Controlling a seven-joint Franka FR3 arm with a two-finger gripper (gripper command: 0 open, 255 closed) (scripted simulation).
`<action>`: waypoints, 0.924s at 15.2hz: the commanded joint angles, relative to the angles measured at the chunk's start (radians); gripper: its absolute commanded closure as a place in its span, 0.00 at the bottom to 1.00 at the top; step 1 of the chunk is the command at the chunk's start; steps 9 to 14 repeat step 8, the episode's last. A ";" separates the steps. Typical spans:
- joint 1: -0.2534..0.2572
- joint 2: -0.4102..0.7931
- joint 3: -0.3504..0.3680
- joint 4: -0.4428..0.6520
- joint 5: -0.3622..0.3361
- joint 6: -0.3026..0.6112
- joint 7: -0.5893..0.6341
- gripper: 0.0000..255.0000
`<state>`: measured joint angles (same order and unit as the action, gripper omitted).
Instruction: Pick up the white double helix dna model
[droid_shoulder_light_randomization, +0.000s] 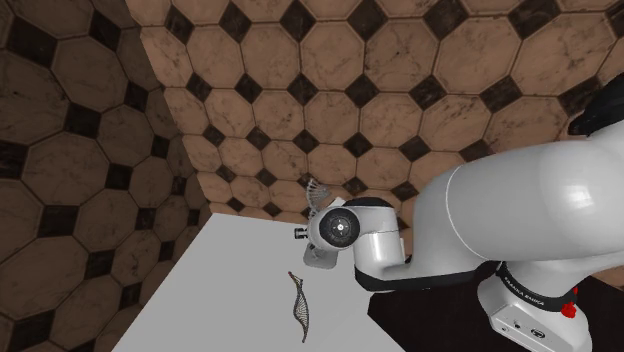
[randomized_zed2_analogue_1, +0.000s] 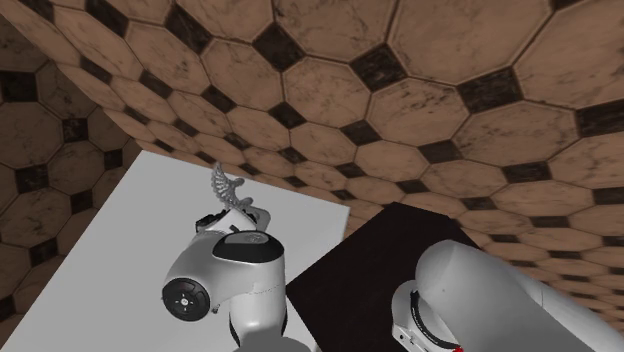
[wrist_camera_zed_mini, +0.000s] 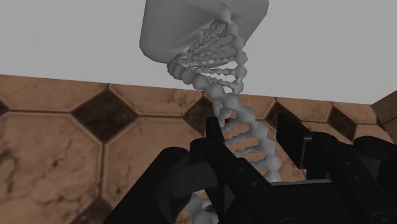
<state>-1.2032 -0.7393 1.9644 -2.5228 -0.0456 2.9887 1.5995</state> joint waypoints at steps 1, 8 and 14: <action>0.036 0.021 -0.043 -0.006 -0.007 -0.024 -0.012 1.00; 0.119 0.061 -0.142 -0.015 -0.023 -0.078 -0.039 1.00; 0.119 0.061 -0.142 -0.015 -0.023 -0.078 -0.039 1.00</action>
